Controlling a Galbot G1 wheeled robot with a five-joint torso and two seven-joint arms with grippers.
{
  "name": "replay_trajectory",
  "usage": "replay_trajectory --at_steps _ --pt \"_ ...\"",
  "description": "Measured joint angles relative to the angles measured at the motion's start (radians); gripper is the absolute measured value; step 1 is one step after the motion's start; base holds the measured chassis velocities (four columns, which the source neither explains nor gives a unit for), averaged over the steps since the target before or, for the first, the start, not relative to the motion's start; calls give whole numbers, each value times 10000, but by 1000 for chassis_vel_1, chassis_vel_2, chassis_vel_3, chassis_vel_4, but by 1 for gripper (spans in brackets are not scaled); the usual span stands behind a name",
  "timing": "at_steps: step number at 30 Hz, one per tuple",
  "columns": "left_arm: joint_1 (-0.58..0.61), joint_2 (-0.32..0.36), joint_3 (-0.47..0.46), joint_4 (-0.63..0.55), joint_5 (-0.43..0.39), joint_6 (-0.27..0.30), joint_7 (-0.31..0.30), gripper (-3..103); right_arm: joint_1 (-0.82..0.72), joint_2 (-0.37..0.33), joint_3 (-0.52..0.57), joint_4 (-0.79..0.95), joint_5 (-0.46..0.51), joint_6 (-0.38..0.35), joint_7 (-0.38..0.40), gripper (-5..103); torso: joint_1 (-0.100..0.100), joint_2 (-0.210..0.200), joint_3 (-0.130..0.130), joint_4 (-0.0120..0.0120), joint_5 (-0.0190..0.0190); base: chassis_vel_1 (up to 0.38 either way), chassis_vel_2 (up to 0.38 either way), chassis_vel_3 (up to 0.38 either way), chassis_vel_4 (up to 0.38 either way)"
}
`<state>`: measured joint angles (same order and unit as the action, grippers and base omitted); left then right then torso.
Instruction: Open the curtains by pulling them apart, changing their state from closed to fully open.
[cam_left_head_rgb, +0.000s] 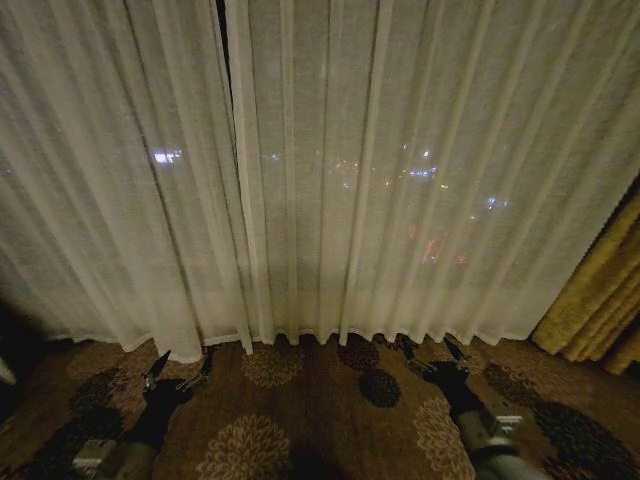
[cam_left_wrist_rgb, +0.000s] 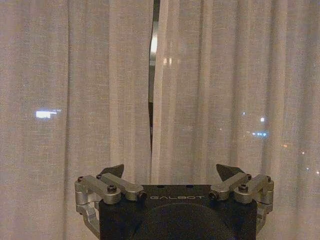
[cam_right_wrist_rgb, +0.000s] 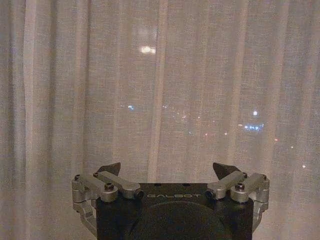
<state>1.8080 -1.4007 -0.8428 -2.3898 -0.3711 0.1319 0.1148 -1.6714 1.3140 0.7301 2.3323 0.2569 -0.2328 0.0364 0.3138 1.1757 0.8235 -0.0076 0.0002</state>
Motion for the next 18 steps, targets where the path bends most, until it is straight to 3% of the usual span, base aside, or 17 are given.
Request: replay_trajectory --at_steps 18 --pt "151 -29 23 16 21 -358 80 100 32 23 28 -113 -31 114 -107 100 -1 0 0 -1 0 0 0 0 0"
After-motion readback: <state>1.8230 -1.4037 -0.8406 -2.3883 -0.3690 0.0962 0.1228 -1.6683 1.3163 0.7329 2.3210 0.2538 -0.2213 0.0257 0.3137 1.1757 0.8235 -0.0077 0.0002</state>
